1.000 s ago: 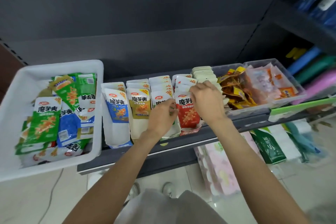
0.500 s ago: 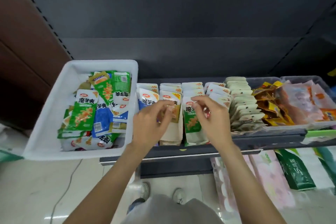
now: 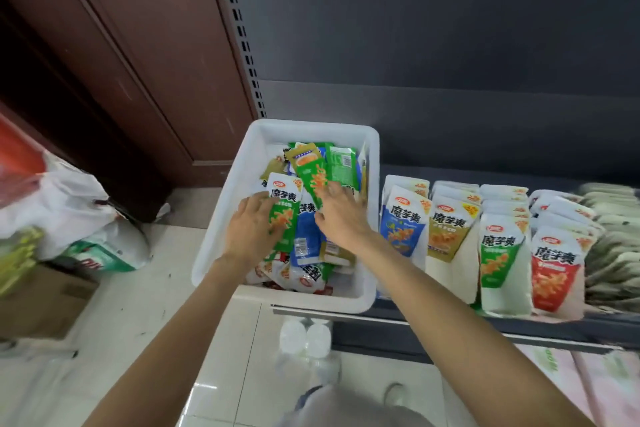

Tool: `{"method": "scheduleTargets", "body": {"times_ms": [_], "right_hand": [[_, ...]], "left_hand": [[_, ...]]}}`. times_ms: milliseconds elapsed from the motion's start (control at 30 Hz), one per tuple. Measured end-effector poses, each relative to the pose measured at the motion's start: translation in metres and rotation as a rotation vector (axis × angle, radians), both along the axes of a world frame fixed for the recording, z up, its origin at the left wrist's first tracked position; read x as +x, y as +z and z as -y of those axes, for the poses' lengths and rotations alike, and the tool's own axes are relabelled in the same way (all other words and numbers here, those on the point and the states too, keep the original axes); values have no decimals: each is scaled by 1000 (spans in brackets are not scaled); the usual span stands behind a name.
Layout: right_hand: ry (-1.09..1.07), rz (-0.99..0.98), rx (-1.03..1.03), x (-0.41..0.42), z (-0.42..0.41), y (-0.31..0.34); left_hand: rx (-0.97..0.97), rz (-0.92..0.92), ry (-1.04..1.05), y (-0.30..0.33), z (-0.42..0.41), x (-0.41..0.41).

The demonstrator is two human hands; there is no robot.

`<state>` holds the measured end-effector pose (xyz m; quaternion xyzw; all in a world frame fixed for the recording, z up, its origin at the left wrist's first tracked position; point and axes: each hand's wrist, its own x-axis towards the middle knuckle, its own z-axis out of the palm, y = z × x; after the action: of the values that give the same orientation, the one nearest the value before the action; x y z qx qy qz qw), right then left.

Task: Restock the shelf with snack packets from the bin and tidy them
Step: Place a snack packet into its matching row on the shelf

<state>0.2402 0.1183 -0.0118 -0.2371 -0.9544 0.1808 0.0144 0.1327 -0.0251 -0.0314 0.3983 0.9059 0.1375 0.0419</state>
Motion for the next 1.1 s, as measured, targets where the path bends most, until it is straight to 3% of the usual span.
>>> {"method": "scheduleTargets", "body": {"times_ms": [133,300,467,567,633,700,767,867,967,1100], "right_hand": [[-173,75,22,-40,-22,-26],[-292,119,-162,-55,-25,-43],[-92,144,132,-31,32,-37],[-40,128,189,-18,35,-19],[-131,32,152,-7,28,2],[-280,-150,0,7,20,26],[-375,-297,-298,23,15,43],[-362,-331,-651,46,10,56],[-421,-408,-767,63,8,65],[-665,-757,-1072,92,6,69]], "left_hand": [[-106,-4,-71,-4,-6,-13],[-176,-22,-92,-7,-8,-22],[-163,-87,-103,-12,-7,-24],[-57,24,-81,-9,-6,-23],[158,173,-46,-3,-3,-22],[426,337,-20,10,0,-19],[637,596,-5,30,1,-12],[734,1038,-43,50,0,-4],[617,1048,-139,57,-4,0],[696,1092,-100,68,-12,21]]}}
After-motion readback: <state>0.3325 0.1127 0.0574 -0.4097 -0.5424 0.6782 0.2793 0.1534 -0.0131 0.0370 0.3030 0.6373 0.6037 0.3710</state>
